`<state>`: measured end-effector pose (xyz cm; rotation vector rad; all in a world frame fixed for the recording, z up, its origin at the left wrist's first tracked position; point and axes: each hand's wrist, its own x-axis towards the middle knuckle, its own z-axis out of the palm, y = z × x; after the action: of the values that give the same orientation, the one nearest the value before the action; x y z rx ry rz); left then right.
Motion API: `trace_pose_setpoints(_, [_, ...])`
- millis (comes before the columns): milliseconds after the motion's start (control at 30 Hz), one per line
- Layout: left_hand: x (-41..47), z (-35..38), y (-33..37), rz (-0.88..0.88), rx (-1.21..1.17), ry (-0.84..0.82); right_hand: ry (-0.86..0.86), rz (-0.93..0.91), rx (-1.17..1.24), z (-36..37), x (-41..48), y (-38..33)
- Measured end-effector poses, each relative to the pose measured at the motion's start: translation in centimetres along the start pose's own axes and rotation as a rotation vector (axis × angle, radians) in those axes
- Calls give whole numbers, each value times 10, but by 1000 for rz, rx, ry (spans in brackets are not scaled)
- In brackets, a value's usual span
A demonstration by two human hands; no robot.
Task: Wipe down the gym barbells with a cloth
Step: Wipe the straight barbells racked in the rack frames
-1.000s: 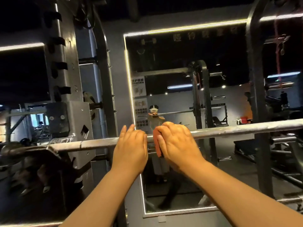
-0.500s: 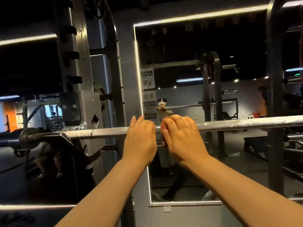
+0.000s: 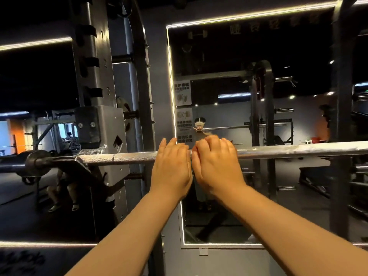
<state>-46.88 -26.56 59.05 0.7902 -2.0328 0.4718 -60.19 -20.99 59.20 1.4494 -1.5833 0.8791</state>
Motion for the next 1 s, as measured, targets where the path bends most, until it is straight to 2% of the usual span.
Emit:
trace_pose_setpoints(67, [1,1,-2,10,19,-19,-114,49,14,-10,23,-4])
trace_pose_setpoints(133, [1,1,-3,10,28,-23,-138,27,12,-9,32,-3])
trace_pose_setpoints(300, [-1,0,1,-18,-2,35,111,-114,0,11,-19,8])
trace_pose_setpoints(400, [0,-1,3,-41,-24,37,165,-202,41,12,-23,18])
trace_pose_setpoints(567, [-1,-3,3,-52,-42,28,49,-84,30,-9,1,29])
trace_pose_setpoints(700, [2,-5,8,-61,-70,5,75,23,-77,8,-9,3])
trace_pose_setpoints(800, [2,-5,8,-55,-76,6,60,-73,-21,10,-8,3])
trace_pose_setpoints(900, [-1,-5,3,-48,-78,18,30,-211,-54,-3,-10,35])
trace_pose_setpoints(1000, [-2,-6,0,-46,-71,15,121,-74,-56,-10,-16,49])
